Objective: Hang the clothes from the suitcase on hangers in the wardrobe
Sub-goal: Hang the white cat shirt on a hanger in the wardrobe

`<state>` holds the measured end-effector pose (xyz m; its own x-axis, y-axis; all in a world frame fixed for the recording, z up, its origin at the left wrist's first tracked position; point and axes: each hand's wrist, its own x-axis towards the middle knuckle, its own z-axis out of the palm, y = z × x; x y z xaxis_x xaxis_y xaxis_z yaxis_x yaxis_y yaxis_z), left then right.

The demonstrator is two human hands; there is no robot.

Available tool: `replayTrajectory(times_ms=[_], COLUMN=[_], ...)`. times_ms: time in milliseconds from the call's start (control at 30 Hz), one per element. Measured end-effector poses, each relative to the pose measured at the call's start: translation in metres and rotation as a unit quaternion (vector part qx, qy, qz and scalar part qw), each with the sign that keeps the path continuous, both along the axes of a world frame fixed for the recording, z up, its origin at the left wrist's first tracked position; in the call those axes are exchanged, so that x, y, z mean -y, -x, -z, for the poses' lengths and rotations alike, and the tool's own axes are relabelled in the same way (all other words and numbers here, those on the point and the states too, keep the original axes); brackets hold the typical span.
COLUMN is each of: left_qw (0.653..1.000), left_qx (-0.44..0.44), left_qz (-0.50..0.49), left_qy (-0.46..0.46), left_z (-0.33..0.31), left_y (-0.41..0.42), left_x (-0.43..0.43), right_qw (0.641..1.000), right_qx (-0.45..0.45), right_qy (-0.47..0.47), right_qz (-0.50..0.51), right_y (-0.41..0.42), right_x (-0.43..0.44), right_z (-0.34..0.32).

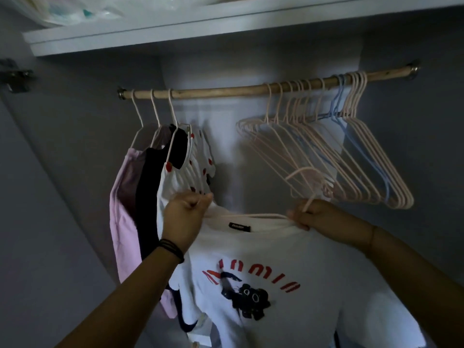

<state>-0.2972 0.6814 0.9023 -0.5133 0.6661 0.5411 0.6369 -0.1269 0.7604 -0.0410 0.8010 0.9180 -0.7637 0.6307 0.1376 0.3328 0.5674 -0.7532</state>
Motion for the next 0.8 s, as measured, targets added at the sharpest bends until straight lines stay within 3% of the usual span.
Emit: replayTrajectory(times_ms=[133,333,433,567,700,800], left_qw=[0.988,0.981,0.991,0.985,0.968,0.957], left_qx=[-0.151,-0.191,-0.125,0.013,-0.018,0.018], left_qz=[-0.006,-0.005,0.026,0.136,0.182,0.208], left_qy=[0.010,0.026,0.051,0.106,0.171,0.202], left_z=[0.008,0.017,0.021,0.016,0.014,0.011], left_y=[-0.013,-0.028,-0.027,-0.012,0.017,0.028], left_x=[-0.004,-0.003,0.000,0.020,0.030,0.034], right_qw=[1.000,0.999,0.999,0.999,0.999,0.998], right_qx=[0.019,0.032,0.033,-0.006,-0.019,-0.030], right_qy=[-0.007,-0.011,-0.021,-0.014,-0.001,0.004], right_qz=[-0.004,-0.002,-0.002,0.039,0.050,0.059], right_y=[0.020,0.046,0.048,0.028,0.008,-0.008], right_x=[0.005,0.013,0.015,0.006,-0.004,-0.010], right_z=[-0.013,-0.011,-0.006,-0.014,-0.018,-0.019])
